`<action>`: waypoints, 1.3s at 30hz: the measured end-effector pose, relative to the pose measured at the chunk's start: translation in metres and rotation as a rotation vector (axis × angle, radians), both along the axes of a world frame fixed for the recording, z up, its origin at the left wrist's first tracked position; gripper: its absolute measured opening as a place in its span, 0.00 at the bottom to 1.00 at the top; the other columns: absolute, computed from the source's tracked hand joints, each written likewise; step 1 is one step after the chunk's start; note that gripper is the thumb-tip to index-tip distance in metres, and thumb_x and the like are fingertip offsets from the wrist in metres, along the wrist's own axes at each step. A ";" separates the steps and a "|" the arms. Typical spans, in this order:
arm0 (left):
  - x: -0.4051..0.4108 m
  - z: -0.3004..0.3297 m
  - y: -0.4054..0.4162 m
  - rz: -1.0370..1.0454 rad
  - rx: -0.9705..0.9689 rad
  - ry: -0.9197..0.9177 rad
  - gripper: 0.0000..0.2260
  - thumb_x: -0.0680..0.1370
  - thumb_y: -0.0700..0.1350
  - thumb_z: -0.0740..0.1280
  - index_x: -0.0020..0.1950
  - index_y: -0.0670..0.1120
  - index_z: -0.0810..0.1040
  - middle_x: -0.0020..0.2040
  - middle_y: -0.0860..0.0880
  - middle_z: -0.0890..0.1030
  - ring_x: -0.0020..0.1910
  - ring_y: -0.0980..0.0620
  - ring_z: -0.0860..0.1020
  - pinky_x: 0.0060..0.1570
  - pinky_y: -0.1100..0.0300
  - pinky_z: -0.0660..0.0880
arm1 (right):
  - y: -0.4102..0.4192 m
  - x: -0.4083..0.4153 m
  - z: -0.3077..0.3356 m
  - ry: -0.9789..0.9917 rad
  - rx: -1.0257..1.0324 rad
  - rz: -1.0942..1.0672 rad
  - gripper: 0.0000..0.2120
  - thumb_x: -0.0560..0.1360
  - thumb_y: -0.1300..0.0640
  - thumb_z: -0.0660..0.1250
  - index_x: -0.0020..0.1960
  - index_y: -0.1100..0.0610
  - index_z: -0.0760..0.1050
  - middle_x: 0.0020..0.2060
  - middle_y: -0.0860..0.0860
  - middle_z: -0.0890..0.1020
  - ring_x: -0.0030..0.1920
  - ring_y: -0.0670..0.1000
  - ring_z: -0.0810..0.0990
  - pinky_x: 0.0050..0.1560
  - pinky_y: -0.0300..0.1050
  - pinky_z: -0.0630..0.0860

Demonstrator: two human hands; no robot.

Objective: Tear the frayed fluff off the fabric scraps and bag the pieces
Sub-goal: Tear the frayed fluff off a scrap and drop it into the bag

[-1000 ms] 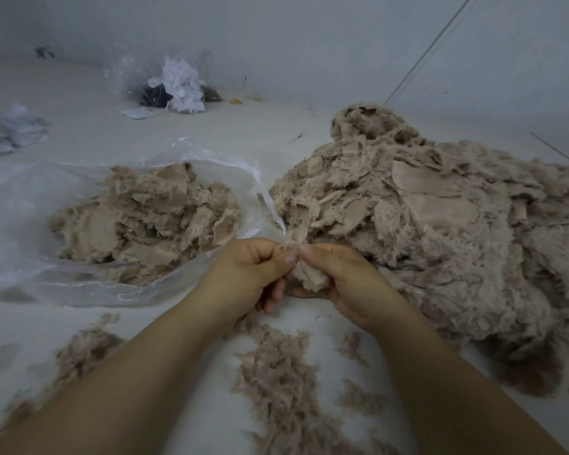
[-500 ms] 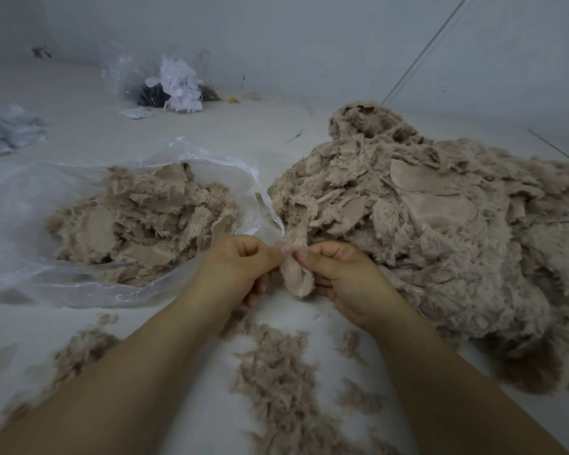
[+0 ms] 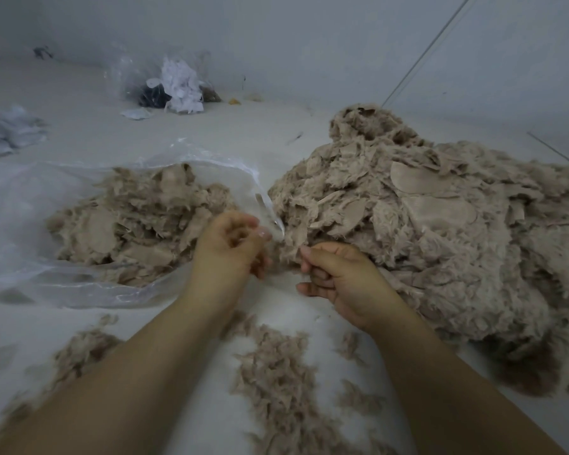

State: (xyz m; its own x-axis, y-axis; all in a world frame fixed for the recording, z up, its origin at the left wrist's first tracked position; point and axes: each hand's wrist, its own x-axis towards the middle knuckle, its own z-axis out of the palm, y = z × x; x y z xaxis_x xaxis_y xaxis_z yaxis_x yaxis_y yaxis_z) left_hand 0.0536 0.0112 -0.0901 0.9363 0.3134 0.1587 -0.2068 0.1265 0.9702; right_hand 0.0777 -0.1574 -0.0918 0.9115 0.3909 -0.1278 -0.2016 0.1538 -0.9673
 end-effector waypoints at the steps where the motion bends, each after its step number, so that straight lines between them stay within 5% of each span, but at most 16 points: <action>1: 0.001 -0.003 -0.002 0.010 0.204 -0.016 0.05 0.77 0.38 0.71 0.44 0.47 0.79 0.34 0.49 0.81 0.26 0.54 0.75 0.27 0.59 0.71 | 0.000 0.000 0.000 0.004 0.002 -0.006 0.19 0.80 0.57 0.63 0.31 0.56 0.75 0.21 0.47 0.65 0.22 0.42 0.66 0.37 0.42 0.78; 6: 0.011 -0.006 -0.017 -0.018 0.734 -0.176 0.12 0.68 0.36 0.77 0.41 0.50 0.79 0.45 0.49 0.77 0.33 0.60 0.72 0.35 0.72 0.68 | 0.000 0.000 0.001 -0.016 0.023 -0.001 0.19 0.80 0.51 0.62 0.32 0.58 0.71 0.20 0.45 0.68 0.22 0.41 0.69 0.35 0.40 0.74; 11: 0.016 -0.011 -0.021 0.003 0.734 -0.134 0.15 0.72 0.39 0.73 0.53 0.54 0.73 0.38 0.52 0.76 0.33 0.58 0.74 0.30 0.66 0.71 | 0.000 0.000 0.000 -0.020 0.002 -0.001 0.19 0.80 0.49 0.62 0.33 0.58 0.71 0.20 0.45 0.67 0.22 0.41 0.68 0.34 0.38 0.75; 15: 0.014 -0.010 -0.021 0.005 0.705 -0.169 0.07 0.76 0.36 0.69 0.40 0.46 0.83 0.33 0.50 0.80 0.33 0.54 0.78 0.35 0.56 0.76 | 0.000 0.001 0.000 -0.005 0.024 -0.013 0.19 0.79 0.47 0.62 0.33 0.55 0.74 0.22 0.46 0.64 0.22 0.43 0.64 0.32 0.39 0.75; 24: -0.009 -0.006 -0.022 -0.077 0.826 -0.352 0.10 0.77 0.40 0.63 0.41 0.41 0.82 0.32 0.49 0.79 0.33 0.52 0.76 0.35 0.52 0.73 | 0.001 -0.002 0.005 0.015 0.054 -0.066 0.21 0.77 0.43 0.65 0.31 0.51 0.83 0.23 0.45 0.76 0.29 0.44 0.79 0.34 0.39 0.78; 28: -0.016 -0.002 -0.025 -0.135 0.709 -0.335 0.09 0.77 0.39 0.66 0.44 0.46 0.86 0.37 0.50 0.83 0.37 0.53 0.80 0.38 0.57 0.77 | 0.003 0.001 0.003 0.115 0.076 -0.144 0.23 0.80 0.52 0.64 0.28 0.52 0.83 0.27 0.50 0.82 0.30 0.45 0.83 0.32 0.38 0.78; 31: -0.018 0.001 -0.020 -0.075 0.514 -0.254 0.11 0.76 0.42 0.66 0.37 0.54 0.83 0.31 0.58 0.80 0.31 0.61 0.77 0.32 0.68 0.72 | 0.004 0.002 0.002 0.146 0.124 -0.175 0.25 0.80 0.54 0.63 0.25 0.52 0.80 0.20 0.46 0.72 0.22 0.43 0.75 0.31 0.39 0.77; 35: -0.021 -0.001 -0.013 -0.024 0.424 -0.216 0.14 0.75 0.44 0.64 0.35 0.35 0.76 0.27 0.41 0.69 0.26 0.54 0.66 0.30 0.59 0.63 | 0.004 0.004 0.000 0.178 0.160 -0.198 0.24 0.81 0.53 0.64 0.26 0.53 0.78 0.21 0.47 0.65 0.20 0.43 0.67 0.30 0.41 0.77; 39: -0.023 0.001 -0.004 0.058 0.329 -0.252 0.11 0.76 0.41 0.63 0.33 0.42 0.76 0.25 0.52 0.69 0.26 0.55 0.66 0.30 0.62 0.64 | 0.003 0.006 0.000 0.193 0.190 -0.232 0.22 0.82 0.51 0.61 0.31 0.56 0.77 0.20 0.47 0.65 0.19 0.44 0.66 0.30 0.41 0.78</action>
State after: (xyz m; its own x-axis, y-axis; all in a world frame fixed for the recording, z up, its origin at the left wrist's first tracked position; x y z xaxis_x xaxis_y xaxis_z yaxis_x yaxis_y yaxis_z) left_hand 0.0302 0.0071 -0.0890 0.8376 0.2585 0.4812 -0.4407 -0.2006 0.8749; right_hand 0.0834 -0.1540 -0.0915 0.9450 0.2093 -0.2514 -0.3165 0.3910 -0.8643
